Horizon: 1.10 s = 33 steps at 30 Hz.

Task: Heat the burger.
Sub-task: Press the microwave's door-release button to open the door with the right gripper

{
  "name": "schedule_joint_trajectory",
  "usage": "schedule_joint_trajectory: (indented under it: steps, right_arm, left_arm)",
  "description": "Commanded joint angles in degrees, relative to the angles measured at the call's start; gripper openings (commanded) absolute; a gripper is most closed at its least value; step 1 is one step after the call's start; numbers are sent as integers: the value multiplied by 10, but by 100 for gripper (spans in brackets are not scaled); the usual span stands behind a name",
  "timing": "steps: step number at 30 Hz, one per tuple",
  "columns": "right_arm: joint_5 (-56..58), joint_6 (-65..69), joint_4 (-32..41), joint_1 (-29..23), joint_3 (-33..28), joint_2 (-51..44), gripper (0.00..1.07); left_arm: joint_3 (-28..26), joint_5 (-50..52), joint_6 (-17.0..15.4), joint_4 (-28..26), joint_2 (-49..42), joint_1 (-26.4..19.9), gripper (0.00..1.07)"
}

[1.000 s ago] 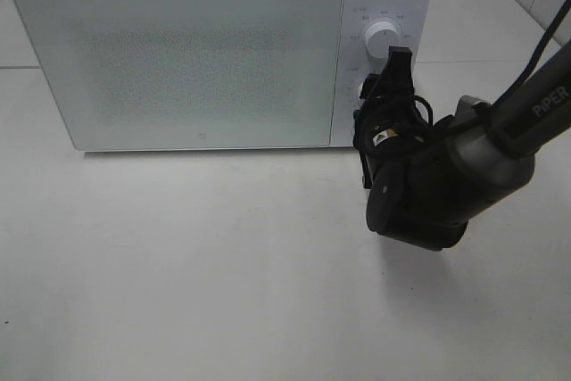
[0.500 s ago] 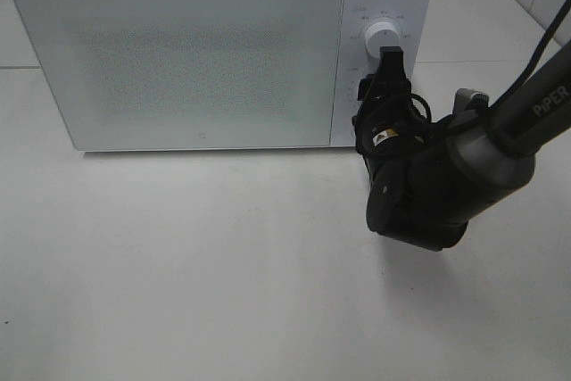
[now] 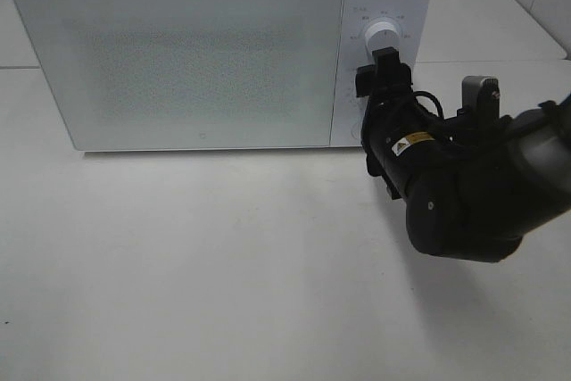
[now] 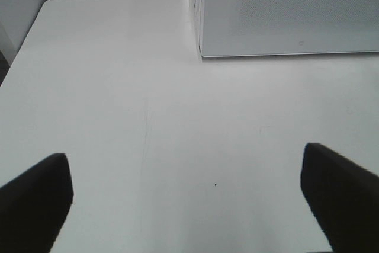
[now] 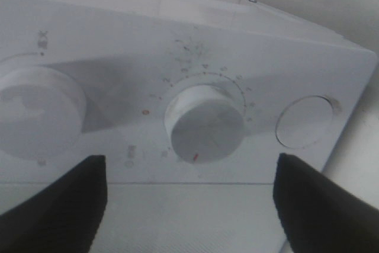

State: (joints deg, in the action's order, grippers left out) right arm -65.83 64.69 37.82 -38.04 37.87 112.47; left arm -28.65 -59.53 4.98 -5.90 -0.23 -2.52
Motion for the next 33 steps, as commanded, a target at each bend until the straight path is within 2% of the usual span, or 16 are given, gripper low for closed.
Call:
schedule_joint_trajectory:
  steps: [1,6,7,8,9,13,15,17,18,19,21,22,23,27,32,33]
  right_arm:
    - [48,-67,-33,0,-37,-50,76]
    - [118,-160,-51,0,-67,-109,76]
    - [170,-227,-58,1,-72,-138,76]
    - [170,-227,-58,1,-72,-138,76]
    - [241,-304,-61,6,-72,-169,76]
    - [337,-394,-71,21,-70,-208,76]
    - [427,-485,-87,47,-68,-240,76]
    - [468,-518,-91,57,-64,-250,76]
    - [567,-580,-94,81,-49,-268,76]
    - [567,-580,-94,81,-49,-268,76]
    - [682,-651,-94,115,-23,-286,76]
    - [682,-651,-94,115,-23,-286,76]
    - [747,-694,-95,135,-8,-295,76]
    - [812,-716,-124,154,8,-308,76]
    - [933,-663,-253,164,43,-344,76]
    - [933,-663,-253,164,43,-344,76]
  left_arm:
    - [1,6,-1,-1,-7,-3,101]
    - [1,6,-1,-1,-7,-3,101]
    - [1,6,-1,-1,-7,-3,101]
    - [1,6,-1,-1,-7,-3,101]
    - [1,6,-1,-1,-7,-3,101]
    - [1,6,-1,-1,-7,-3,101]
    - [1,6,-1,-1,-7,-3,101]
    - [1,6,-1,-1,-7,-3,101]
    - [1,6,-1,-1,-7,-3,101]
    - [1,6,-1,-1,-7,-3,101]
    - [1,6,-1,-1,-7,-3,101]
    - [1,6,-1,-1,-7,-3,101]
    - [1,6,-1,-1,-7,-3,101]
    - [1,6,-1,-1,-7,-3,101]
    - [1,6,-1,-1,-7,-3,101]
    - [1,6,-1,-1,-7,-3,101]
